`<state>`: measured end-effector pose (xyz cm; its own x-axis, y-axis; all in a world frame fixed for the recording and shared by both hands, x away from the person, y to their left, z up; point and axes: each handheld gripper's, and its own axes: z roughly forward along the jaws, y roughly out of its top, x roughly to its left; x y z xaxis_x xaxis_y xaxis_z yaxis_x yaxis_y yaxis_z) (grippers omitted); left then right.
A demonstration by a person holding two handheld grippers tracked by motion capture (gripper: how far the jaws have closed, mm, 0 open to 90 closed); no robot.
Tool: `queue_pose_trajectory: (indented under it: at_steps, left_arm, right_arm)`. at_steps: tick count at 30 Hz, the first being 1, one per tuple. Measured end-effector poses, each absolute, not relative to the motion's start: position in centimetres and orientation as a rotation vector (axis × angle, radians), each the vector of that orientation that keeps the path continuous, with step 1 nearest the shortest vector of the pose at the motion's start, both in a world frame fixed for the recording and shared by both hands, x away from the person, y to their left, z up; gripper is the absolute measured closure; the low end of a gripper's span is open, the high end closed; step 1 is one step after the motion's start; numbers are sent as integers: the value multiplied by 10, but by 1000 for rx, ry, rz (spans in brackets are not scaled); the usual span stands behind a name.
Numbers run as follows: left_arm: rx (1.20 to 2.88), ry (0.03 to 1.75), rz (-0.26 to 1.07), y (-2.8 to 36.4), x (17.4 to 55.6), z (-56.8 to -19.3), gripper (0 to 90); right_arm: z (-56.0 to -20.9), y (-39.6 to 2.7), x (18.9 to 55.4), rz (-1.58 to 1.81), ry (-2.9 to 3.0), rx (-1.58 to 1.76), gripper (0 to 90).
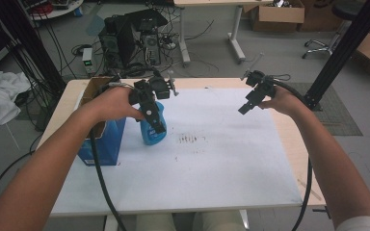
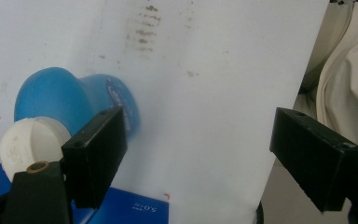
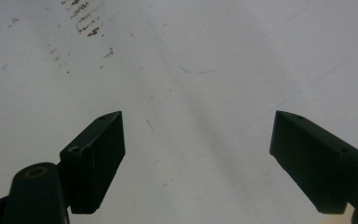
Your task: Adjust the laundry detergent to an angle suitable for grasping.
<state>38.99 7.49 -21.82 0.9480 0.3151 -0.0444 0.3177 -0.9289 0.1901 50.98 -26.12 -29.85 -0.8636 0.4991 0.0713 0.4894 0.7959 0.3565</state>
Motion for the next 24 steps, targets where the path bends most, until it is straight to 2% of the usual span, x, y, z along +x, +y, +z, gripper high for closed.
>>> queue_pose_trajectory:
  at_steps: [24]
  left_arm:
    - [2912, 490, 1, 72, 384, -214, 195]
  right_arm:
    - [-294, -270, 504, 597, 2935, 816, 179]
